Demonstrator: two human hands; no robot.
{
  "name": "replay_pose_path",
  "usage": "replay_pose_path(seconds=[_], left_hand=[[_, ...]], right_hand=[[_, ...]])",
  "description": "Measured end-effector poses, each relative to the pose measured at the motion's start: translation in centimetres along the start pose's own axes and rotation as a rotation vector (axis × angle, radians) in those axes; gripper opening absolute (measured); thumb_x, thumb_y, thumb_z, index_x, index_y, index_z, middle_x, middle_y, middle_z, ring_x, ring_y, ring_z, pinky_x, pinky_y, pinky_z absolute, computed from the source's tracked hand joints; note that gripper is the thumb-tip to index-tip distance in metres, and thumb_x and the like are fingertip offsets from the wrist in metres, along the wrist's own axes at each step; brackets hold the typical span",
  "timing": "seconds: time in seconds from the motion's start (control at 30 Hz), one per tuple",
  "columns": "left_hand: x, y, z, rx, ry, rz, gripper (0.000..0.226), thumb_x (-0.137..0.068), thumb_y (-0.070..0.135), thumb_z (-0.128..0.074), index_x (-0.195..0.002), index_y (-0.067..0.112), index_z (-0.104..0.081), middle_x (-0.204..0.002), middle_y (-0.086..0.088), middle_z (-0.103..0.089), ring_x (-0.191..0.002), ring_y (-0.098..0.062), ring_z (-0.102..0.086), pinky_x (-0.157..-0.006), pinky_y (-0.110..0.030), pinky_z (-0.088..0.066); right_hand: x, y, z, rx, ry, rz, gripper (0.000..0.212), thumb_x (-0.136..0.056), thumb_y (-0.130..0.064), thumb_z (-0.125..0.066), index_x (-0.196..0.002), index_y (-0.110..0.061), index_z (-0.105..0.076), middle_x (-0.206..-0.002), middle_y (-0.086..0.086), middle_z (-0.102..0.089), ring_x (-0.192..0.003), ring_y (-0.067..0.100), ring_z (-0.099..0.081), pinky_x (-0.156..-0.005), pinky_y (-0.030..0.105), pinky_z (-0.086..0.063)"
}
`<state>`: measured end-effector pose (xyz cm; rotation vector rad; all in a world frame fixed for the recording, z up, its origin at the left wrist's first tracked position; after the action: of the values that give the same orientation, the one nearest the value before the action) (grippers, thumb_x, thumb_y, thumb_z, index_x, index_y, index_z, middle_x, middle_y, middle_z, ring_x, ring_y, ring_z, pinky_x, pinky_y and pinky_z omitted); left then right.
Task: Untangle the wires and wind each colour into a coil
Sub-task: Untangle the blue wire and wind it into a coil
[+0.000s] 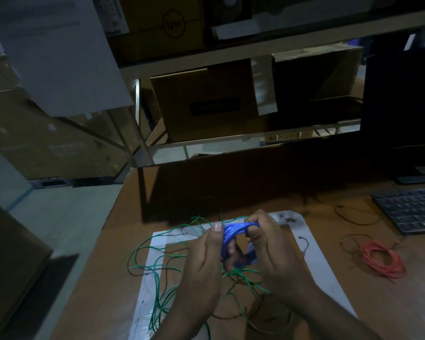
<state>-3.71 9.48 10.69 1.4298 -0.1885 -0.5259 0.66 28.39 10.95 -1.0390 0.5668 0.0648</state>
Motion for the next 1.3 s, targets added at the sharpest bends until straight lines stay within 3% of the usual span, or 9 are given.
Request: replay_pose_path(seconds=[0.13, 0.27, 0.37, 0.43, 0.6, 0.8, 1.1, 1.17, 1.3], left_hand=[[-0.2, -1.3, 0.8, 0.053, -0.157, 0.095, 0.054, -0.100, 0.055, -0.035, -0.083, 0.018, -0.071, -0.067, -0.004, -0.063, -0.086, -0.033, -0.069, -0.098, -0.050, -0.050], [-0.3, -0.1, 0.5, 0.091, -0.483, 0.279, 0.080, -0.096, 0.074, -0.021, -0.088, 0.012, -0.070, -0.069, -0.013, -0.070, -0.089, -0.033, -0.073, -0.091, -0.036, -0.052], [-0.7, 1.6, 0.2, -0.002, -0.579, 0.273, 0.061, -0.103, 0.063, -0.031, -0.085, 0.021, -0.072, -0.064, -0.005, -0.068, -0.089, -0.031, -0.074, -0.093, -0.033, -0.054], [-0.5, 1.8, -0.6, -0.023, -0.560, 0.237, 0.047, -0.102, 0.057, -0.042, -0.093, 0.023, -0.073, -0.060, 0.008, -0.058, -0.083, -0.023, -0.070, -0.087, -0.026, -0.053], [0.2, 0.5, -2.8, 0.164, -0.362, 0.221, 0.049, -0.085, 0.080, -0.049, -0.073, 0.035, -0.063, -0.057, 0.011, -0.042, -0.067, -0.017, -0.053, -0.080, -0.033, -0.046], [0.5, -0.4, -5.5, 0.294, -0.192, 0.265, 0.040, -0.087, 0.058, -0.050, -0.057, 0.033, -0.060, -0.053, 0.011, -0.033, -0.049, -0.008, -0.038, -0.056, -0.018, -0.042], [0.6, -0.3, -8.2, 0.285, -0.269, 0.218, 0.039, -0.082, 0.069, -0.066, -0.063, 0.036, -0.056, -0.055, 0.013, -0.030, -0.050, -0.008, -0.029, -0.055, -0.024, -0.023], [0.5, -0.2, -8.9, 0.315, -0.282, 0.226, 0.043, -0.076, 0.073, -0.071, -0.063, 0.035, -0.057, -0.055, 0.013, -0.029, -0.048, -0.007, -0.028, -0.058, -0.032, -0.019], [0.5, 0.0, -10.5, 0.388, -0.255, 0.238, 0.046, -0.073, 0.069, -0.076, -0.062, 0.031, -0.054, -0.056, 0.009, -0.028, -0.046, -0.007, -0.030, -0.054, -0.022, -0.026]], right_hand=[[2.1, -1.8, -6.0, 0.103, -0.116, -0.068, 0.056, -0.093, -0.078, -0.011, -0.084, -0.036, -0.046, -0.080, -0.013, -0.050, -0.076, 0.005, -0.052, -0.063, 0.011, -0.038], [1.8, -1.8, -4.6, 0.247, -0.081, 0.036, 0.043, -0.098, -0.071, -0.012, -0.079, -0.043, -0.038, -0.080, -0.021, -0.043, -0.079, -0.008, -0.045, -0.068, 0.008, -0.034], [2.3, -2.0, -5.1, 0.240, -0.130, 0.151, 0.038, -0.105, -0.053, -0.024, -0.082, -0.033, -0.047, -0.084, -0.016, -0.046, -0.080, 0.001, -0.046, -0.067, 0.021, -0.042], [1.9, -1.3, -4.3, 0.200, -0.130, 0.099, 0.033, -0.103, -0.047, -0.029, -0.087, -0.026, -0.050, -0.086, -0.008, -0.049, -0.080, 0.010, -0.049, -0.064, 0.035, -0.048], [1.6, -1.4, -2.7, 0.186, -0.043, 0.106, 0.056, -0.102, -0.064, -0.017, -0.086, -0.022, -0.052, -0.084, -0.012, -0.047, -0.078, 0.008, -0.047, -0.069, 0.024, -0.038], [2.1, -0.8, -0.4, 0.188, -0.072, 0.147, 0.049, -0.106, -0.053, -0.020, -0.090, -0.022, -0.054, -0.087, -0.011, -0.043, -0.084, 0.012, -0.047, -0.074, 0.030, -0.040], [2.4, -0.5, 5.2, 0.535, 0.046, 0.401, 0.022, -0.105, -0.038, -0.038, -0.092, -0.027, -0.051, -0.086, -0.010, -0.048, -0.082, 0.013, -0.041, -0.077, 0.029, -0.029], [2.7, -0.4, 6.3, 0.578, 0.061, 0.456, 0.018, -0.103, -0.032, -0.046, -0.093, -0.022, -0.057, -0.088, -0.006, -0.054, -0.084, 0.014, -0.043, -0.077, 0.030, -0.031], [3.2, 0.8, 7.0, 0.507, -0.034, 0.372, 0.011, -0.102, -0.024, -0.050, -0.100, -0.018, -0.058, -0.095, -0.006, -0.053, -0.084, 0.010, -0.048, -0.068, 0.026, -0.042]])
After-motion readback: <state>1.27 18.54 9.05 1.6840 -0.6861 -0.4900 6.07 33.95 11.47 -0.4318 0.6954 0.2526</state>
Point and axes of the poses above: each hand's wrist, its own x-axis away from the middle knuckle, its own z-axis out of the back of the hand, y = z × x, the point moved 5 cm from there along -x, towards the middle knuckle
